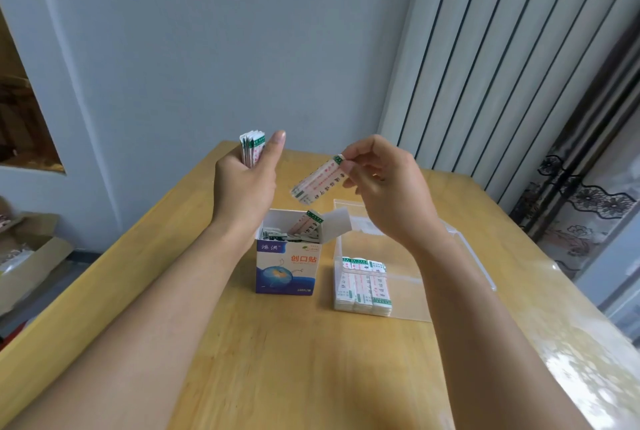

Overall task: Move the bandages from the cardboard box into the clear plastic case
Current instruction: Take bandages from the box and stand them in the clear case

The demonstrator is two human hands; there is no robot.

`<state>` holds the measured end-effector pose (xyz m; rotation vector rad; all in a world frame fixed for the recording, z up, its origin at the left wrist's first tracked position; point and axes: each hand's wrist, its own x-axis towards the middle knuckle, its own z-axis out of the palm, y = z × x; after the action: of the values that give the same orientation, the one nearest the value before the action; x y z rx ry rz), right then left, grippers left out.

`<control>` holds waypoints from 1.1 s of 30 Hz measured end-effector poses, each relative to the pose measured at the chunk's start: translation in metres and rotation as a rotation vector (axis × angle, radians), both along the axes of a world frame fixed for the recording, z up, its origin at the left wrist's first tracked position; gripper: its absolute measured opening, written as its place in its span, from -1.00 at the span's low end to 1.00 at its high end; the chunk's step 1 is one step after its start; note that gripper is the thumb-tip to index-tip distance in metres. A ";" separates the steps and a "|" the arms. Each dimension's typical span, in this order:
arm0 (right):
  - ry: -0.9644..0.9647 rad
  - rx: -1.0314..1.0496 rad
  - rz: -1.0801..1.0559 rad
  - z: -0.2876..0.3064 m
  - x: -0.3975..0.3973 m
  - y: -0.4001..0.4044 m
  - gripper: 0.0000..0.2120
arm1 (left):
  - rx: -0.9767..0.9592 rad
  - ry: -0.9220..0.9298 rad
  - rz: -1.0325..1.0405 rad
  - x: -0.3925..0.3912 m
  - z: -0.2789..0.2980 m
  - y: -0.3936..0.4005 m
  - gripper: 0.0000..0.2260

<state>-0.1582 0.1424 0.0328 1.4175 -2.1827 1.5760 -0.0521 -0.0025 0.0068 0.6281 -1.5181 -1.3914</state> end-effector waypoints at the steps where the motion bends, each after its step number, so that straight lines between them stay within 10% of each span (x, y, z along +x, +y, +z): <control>1: -0.007 -0.005 -0.034 0.001 -0.002 0.001 -0.90 | 0.023 0.001 -0.016 0.000 0.001 0.001 -0.63; 9: 0.024 0.464 -0.154 -0.028 0.003 -0.019 -0.86 | 0.127 -0.010 -0.075 0.000 0.000 0.005 -0.67; 19: 0.077 0.177 -0.049 0.021 0.006 0.021 -0.96 | 0.064 -0.139 -0.094 0.004 0.006 0.013 -0.45; 25: 0.155 0.260 -0.029 0.028 0.013 0.032 -0.95 | 0.282 -0.325 -0.609 0.009 0.016 0.047 -0.19; 33: 0.190 0.335 -0.123 0.022 0.010 0.037 -0.80 | 0.271 -0.311 -0.783 0.004 0.005 0.058 -0.37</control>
<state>-0.1479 0.1790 0.0552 1.4108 -2.4422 1.0253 -0.0483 0.0555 0.0122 0.4314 -1.9525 -2.1954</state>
